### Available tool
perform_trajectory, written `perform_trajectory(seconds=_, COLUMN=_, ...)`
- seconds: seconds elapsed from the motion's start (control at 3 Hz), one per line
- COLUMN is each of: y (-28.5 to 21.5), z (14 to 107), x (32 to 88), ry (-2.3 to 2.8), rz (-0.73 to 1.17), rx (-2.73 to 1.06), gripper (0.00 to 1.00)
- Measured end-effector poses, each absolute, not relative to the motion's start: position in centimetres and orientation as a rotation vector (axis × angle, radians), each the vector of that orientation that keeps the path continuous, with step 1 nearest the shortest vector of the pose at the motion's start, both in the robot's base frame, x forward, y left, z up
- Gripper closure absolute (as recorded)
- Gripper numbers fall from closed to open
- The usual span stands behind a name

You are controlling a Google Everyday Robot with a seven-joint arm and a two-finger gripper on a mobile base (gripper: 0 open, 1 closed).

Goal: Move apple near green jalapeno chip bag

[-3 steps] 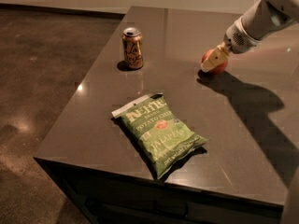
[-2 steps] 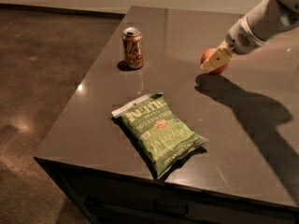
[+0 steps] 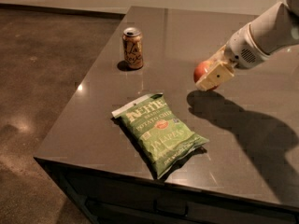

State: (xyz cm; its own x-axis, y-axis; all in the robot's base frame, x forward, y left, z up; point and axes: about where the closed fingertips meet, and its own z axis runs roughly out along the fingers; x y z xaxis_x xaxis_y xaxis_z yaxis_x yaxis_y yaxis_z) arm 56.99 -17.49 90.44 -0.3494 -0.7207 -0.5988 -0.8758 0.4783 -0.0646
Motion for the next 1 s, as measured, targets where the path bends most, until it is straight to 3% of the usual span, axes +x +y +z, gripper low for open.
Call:
perform_trajectory(seconds=0.33, y=-16.6, z=89.4, x=54.5, ry=2.110, rz=0.353, rx=-1.436, gripper=0.82)
perform_trajectory(seconds=1.0, y=-15.7, z=88.2, x=51.4, ry=1.984, rz=0.376, rx=-1.591, gripper=0.35)
